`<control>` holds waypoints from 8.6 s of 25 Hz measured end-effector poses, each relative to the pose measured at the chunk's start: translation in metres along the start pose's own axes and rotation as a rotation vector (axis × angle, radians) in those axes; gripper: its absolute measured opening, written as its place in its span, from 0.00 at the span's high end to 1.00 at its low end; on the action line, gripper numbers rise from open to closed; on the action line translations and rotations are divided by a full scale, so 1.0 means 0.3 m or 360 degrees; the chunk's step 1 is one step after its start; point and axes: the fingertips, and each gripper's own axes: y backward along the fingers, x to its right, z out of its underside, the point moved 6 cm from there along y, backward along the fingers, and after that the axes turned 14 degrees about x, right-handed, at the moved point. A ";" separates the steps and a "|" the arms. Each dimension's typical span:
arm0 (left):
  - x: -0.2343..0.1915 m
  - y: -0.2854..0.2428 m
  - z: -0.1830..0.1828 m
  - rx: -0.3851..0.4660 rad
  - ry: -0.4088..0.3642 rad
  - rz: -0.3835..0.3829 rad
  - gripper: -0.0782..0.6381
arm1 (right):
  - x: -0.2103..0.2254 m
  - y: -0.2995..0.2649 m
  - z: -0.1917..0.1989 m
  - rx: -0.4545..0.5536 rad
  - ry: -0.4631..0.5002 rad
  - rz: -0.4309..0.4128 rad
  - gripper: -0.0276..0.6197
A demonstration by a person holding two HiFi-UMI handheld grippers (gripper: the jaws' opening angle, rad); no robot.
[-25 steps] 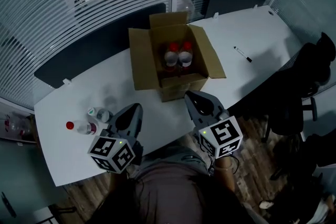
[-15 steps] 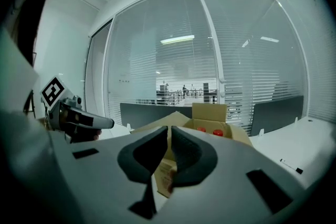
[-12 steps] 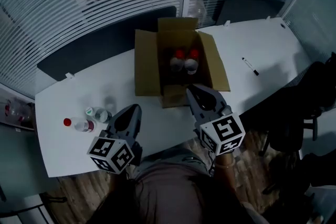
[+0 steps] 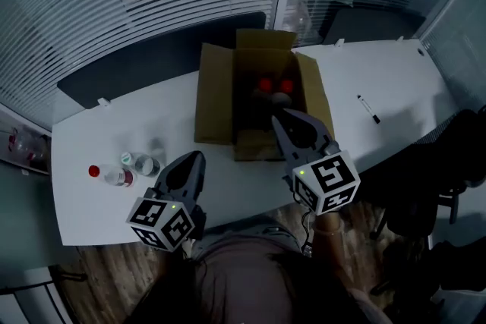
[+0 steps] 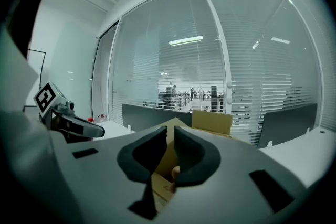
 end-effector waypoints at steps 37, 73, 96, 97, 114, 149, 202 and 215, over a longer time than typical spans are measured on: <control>-0.161 -0.062 -0.012 -0.0118 0.0025 -0.0109 0.88 | 0.155 -0.295 0.171 -0.0405 0.0025 0.0131 0.75; -0.309 -0.118 -0.019 -0.0248 0.0031 -0.0110 0.88 | 0.235 -0.437 0.360 -0.0750 -0.0053 0.0347 0.71; -0.289 -0.001 -0.078 -0.0166 0.0006 -0.0110 0.88 | 0.104 -0.387 0.186 -0.0564 0.0083 0.0250 0.71; -0.288 0.006 -0.081 -0.0164 0.0006 -0.0108 0.88 | 0.098 -0.384 0.173 -0.0550 0.0089 0.0248 0.71; -0.280 0.141 -0.114 -0.0126 0.0019 -0.0075 0.88 | -0.041 -0.279 -0.095 -0.0281 0.0179 0.0282 0.71; -0.294 0.455 -0.127 -0.0138 0.0022 0.0011 0.88 | -0.419 -0.022 -0.343 0.0063 0.0250 0.0332 0.71; -0.590 1.023 -0.229 0.0135 0.0006 -0.0537 0.88 | -1.137 -0.345 -0.114 -0.0079 0.0114 -0.0481 0.71; -0.616 1.138 -0.230 0.0202 0.0014 -0.0736 0.88 | -1.291 -0.424 -0.070 -0.0132 0.0117 -0.0766 0.71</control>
